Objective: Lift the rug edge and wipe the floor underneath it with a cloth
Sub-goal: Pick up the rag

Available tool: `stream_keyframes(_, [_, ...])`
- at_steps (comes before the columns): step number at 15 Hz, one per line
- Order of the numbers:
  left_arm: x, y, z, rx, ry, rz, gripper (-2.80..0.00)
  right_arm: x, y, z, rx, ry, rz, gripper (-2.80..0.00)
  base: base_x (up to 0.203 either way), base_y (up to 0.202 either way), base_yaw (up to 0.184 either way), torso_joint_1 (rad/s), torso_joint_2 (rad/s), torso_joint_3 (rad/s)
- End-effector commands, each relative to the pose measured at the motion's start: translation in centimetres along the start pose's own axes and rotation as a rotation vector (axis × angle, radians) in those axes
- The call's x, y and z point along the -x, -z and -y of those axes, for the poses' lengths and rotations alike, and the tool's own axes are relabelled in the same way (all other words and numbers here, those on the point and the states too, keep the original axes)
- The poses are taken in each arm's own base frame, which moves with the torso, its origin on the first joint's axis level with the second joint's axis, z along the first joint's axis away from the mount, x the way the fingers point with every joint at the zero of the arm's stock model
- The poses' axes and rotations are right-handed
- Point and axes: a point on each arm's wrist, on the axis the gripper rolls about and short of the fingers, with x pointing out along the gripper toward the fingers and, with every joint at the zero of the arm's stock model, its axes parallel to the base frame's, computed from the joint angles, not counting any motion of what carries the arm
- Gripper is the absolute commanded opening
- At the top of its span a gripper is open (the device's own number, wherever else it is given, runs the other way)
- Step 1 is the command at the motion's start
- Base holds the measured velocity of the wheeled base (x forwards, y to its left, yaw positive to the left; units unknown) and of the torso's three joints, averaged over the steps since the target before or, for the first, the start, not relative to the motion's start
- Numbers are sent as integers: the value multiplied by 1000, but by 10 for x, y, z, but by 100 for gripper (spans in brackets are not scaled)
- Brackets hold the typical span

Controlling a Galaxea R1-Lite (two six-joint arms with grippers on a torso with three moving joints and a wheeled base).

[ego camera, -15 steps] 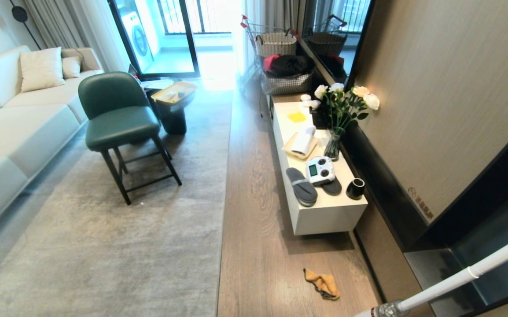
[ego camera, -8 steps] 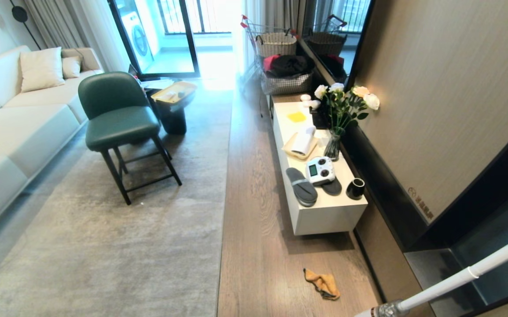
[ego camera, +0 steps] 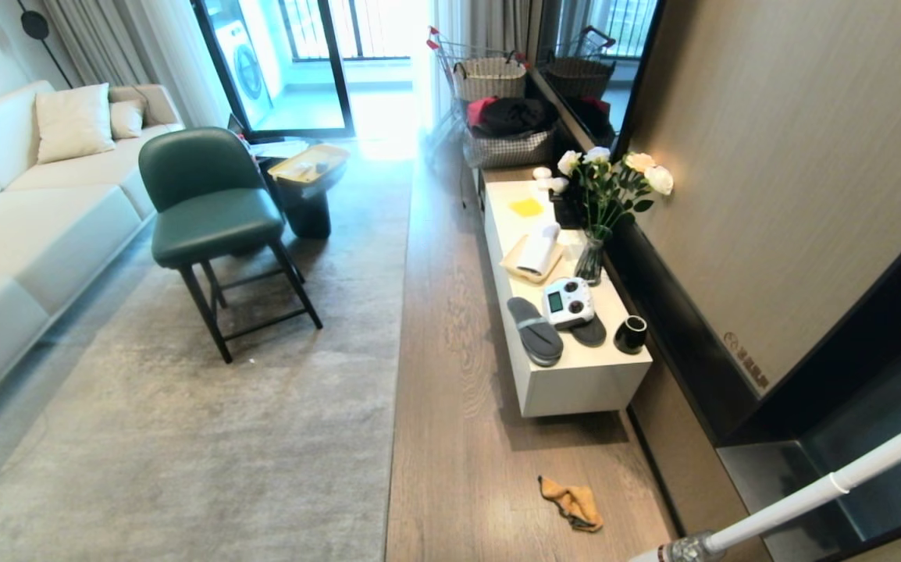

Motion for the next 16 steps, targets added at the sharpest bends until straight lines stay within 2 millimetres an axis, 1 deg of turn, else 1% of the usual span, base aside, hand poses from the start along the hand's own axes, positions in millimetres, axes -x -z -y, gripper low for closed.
stream_keyframes(1, [0,0,0,-1,0,0,-280,0,0,0,0,-1,-2,-280,0,0,0,0,0,0])
stream_keyframes(16, [0,0,0,-1,0,0,-280,0,0,0,-3,-1,-2,-280,0,0,0,0,0,0])
